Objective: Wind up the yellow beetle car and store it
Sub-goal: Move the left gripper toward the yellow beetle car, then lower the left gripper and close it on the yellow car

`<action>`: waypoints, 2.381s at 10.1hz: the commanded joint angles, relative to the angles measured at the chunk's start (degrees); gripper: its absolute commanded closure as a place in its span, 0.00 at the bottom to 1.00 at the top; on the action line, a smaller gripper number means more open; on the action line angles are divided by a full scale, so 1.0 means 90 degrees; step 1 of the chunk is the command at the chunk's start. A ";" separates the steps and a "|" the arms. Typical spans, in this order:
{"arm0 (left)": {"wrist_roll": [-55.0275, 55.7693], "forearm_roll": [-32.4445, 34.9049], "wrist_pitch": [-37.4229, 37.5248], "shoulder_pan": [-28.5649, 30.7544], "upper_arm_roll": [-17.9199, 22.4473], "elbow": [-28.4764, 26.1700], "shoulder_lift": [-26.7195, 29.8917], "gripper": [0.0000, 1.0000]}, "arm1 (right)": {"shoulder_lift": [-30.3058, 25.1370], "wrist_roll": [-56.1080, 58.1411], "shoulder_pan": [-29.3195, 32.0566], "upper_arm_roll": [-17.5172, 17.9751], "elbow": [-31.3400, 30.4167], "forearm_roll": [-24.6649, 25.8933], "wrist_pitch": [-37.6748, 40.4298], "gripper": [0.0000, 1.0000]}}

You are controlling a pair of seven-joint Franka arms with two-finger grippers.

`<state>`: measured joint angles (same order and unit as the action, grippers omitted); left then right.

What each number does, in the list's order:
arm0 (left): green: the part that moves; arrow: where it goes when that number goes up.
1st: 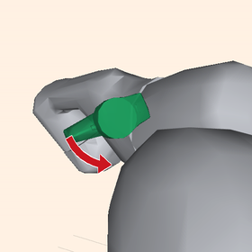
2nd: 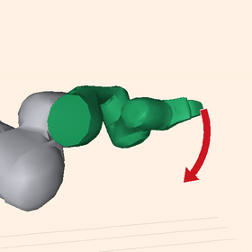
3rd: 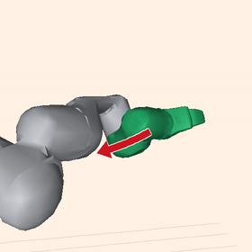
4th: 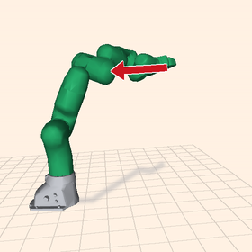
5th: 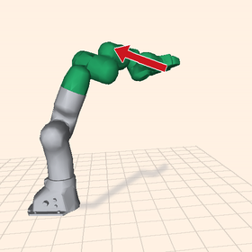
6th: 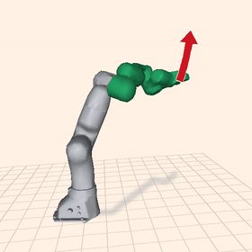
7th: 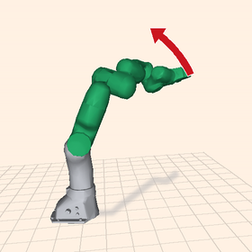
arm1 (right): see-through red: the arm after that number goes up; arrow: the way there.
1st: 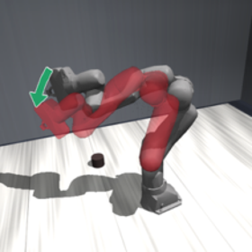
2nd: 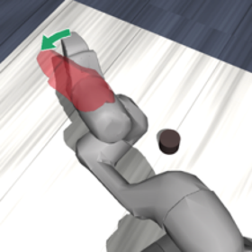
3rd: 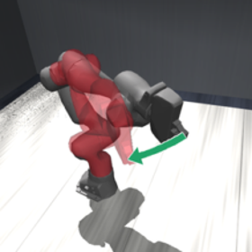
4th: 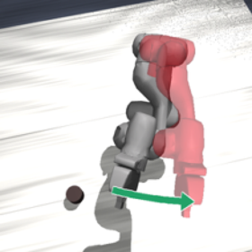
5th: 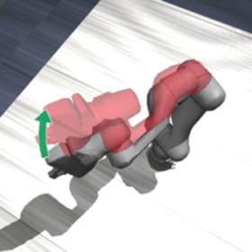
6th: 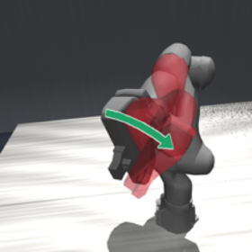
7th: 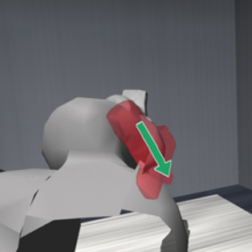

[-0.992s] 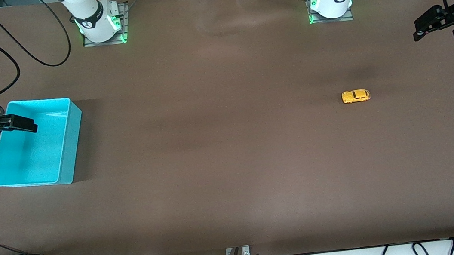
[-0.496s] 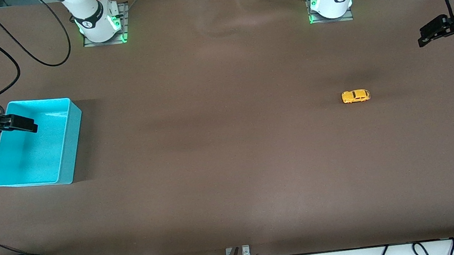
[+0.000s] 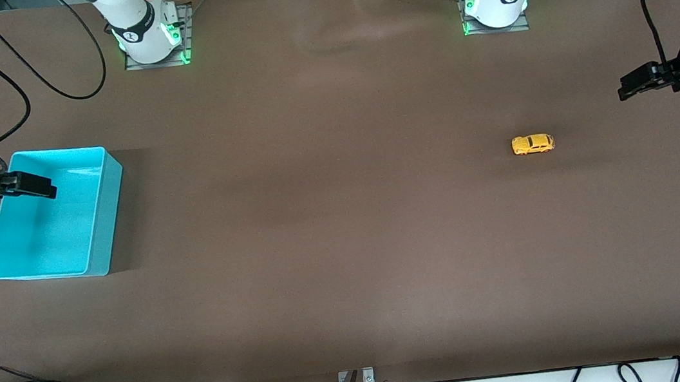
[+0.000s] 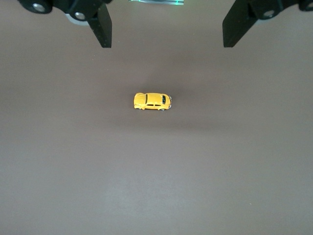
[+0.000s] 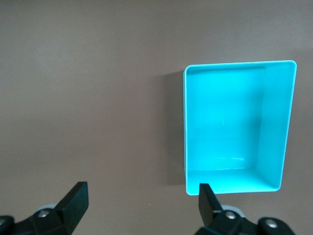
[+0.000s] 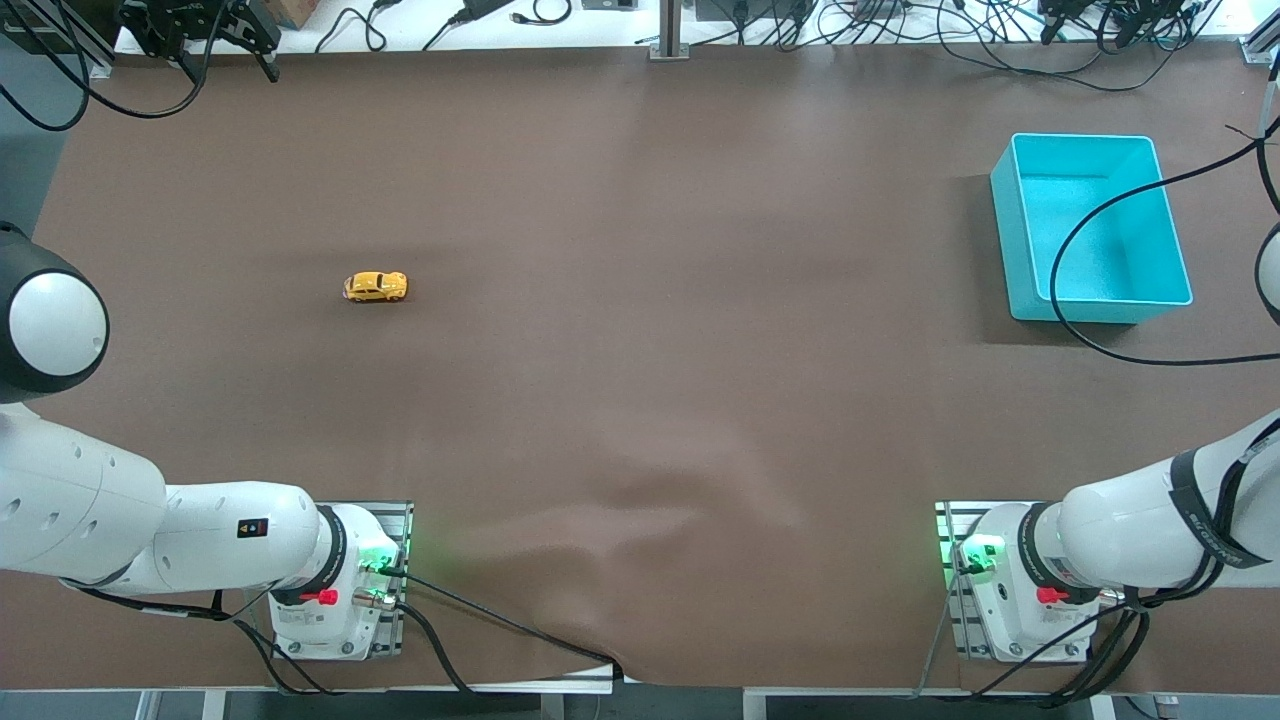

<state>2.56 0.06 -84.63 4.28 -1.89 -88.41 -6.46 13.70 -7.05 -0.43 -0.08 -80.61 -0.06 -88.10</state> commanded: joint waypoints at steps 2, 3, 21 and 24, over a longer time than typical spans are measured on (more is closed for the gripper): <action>0.0554 -0.0124 -0.0117 0.0033 -0.0073 0.0019 -0.0257 0.00 | -0.0048 -0.0105 -0.0011 -0.0001 -0.0038 -0.0081 0.0023 0.00; 0.0904 -0.0104 -0.0176 0.0071 -0.0082 -0.0039 -0.0355 0.00 | -0.0048 -0.0105 -0.0011 -0.0001 -0.0047 -0.0081 0.0023 0.00; 0.9129 -0.0055 -0.5361 -0.0143 -0.0073 -0.4374 -0.0317 0.00 | -0.0048 -0.0105 -0.0021 -0.0001 -0.0047 -0.0081 0.0023 0.00; 0.9420 0.0517 -0.5760 -0.0201 -0.0073 -0.5164 -0.0366 0.00 | -0.0048 -0.0105 -0.0021 -0.0001 -0.0047 -0.0081 0.0023 0.00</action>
<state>83.89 0.98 -133.78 3.34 -2.88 -130.39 -11.38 13.73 -7.07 -0.44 -0.08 -80.61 -0.06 -88.10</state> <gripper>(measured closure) 0.000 0.000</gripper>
